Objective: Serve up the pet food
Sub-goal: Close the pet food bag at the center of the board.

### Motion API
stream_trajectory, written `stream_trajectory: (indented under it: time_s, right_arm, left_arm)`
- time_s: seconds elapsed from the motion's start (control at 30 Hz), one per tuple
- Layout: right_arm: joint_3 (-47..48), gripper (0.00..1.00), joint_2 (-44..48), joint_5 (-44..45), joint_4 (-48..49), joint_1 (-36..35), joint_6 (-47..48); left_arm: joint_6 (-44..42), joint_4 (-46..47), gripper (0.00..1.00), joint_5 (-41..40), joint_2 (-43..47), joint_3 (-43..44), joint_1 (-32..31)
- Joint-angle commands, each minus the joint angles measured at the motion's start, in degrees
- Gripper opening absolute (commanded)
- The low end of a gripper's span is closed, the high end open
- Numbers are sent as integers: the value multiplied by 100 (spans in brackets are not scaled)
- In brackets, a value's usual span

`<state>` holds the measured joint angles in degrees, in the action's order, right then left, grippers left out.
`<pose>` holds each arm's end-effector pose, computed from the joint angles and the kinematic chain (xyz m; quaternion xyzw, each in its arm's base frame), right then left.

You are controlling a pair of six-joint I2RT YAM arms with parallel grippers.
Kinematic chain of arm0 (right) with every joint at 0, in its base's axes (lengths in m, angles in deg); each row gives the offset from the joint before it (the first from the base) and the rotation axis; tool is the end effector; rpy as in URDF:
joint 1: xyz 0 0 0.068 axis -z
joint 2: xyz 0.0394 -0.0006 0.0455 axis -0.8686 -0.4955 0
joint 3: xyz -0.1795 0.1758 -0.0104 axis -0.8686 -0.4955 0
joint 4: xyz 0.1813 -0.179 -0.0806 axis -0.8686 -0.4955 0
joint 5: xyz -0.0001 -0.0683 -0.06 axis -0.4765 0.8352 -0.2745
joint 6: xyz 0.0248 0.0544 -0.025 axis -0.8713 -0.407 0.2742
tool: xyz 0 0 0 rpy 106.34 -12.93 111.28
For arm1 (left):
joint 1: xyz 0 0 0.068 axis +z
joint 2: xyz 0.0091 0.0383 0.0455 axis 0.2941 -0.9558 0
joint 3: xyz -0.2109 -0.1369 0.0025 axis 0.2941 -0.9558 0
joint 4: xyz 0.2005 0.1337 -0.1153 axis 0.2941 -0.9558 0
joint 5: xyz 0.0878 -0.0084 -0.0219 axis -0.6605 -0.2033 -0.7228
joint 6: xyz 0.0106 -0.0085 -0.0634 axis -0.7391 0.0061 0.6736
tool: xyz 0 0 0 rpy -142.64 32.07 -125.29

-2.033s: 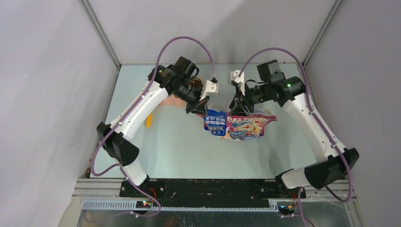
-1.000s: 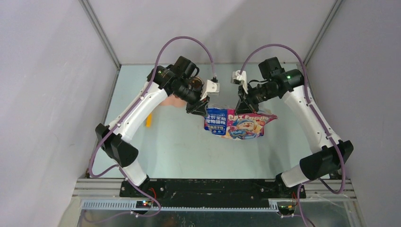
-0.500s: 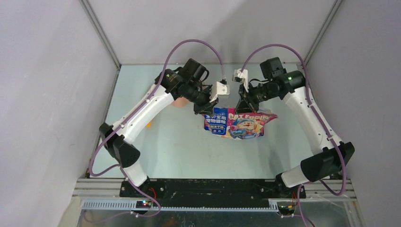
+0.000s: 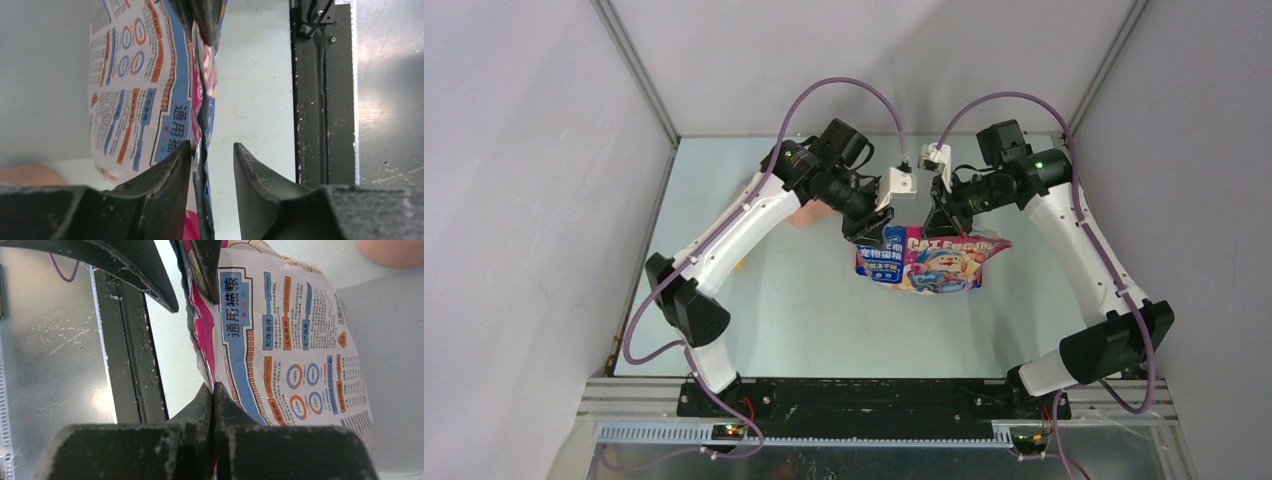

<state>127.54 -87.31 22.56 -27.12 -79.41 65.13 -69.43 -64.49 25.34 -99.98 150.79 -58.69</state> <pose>0.2603 0.1317 0.3587 -0.4941 0.7291 0.3803 0.2820 0.2492 -0.2629 0.3615 0.6476 0.6414 -0.3239 0.2536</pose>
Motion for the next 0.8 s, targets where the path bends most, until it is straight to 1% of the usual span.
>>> stream_trajectory:
  time_s: [0.0, 0.03, 0.07, 0.1, 0.13, 0.17, 0.2, 0.33, 0.43, 0.53, 0.6, 0.67, 0.7, 0.73, 0.77]
  right_arm:
    - [25, 0, 263, -665, 223, -4, -134]
    - [20, 0, 270, -676, 208, -4, -110]
    - [23, 0, 269, -698, 178, -4, -96]
    - [31, 0, 268, -710, 157, -5, -50]
    - [32, 0, 273, -735, 119, -5, -26]
    - [33, 0, 274, -787, 105, 2, 25]
    - [37, 0, 275, -812, 67, 17, 51]
    - [73, 0, 227, -899, -2, 170, 150]
    - [16, 0, 227, -546, 82, 212, 173]
    - [-150, 0, 319, -284, 537, 293, -22]
    - [-204, 0, 319, -140, 802, 376, -249]
    - [-232, 0, 313, 385, 1054, 401, -481]
    - [-262, 0, 353, 565, 1334, 400, -598]
    - [-384, 0, 393, 1041, 1530, 400, -927]
    - [-461, 0, 502, 1249, 1943, 409, -1075]
  left_arm:
    - [135, 64, 36, 476, -178, 330, -69]
    - [109, -20, 32, 527, -215, 445, -80]
    - [47, -79, 20, 553, -304, 501, -88]
    - [-21, -196, 14, 634, -349, 615, -100]
    - [-53, -313, 3, 690, -426, 665, -102]
    - [-171, -384, 2, 812, -458, 738, -102]
    - [-247, -531, 0, 902, -508, 766, -103]
    - [-881, -1145, 0, 1392, -570, 961, -91]
    - [-1417, -1607, 0, 1689, -581, 1127, -17]
    - [-1928, -2261, 0, 2096, -615, 1271, 84]
    - [-2066, -2348, 0, 2181, -552, 1090, 116]
    - [-2180, -2356, 0, 2176, -461, 995, 115]
    - [-2174, -2360, 0, 2159, -443, 978, 115]
    - [-2141, -2357, 0, 2151, -432, 961, 120]
    - [-2132, -2361, 0, 2163, -421, 952, 118]
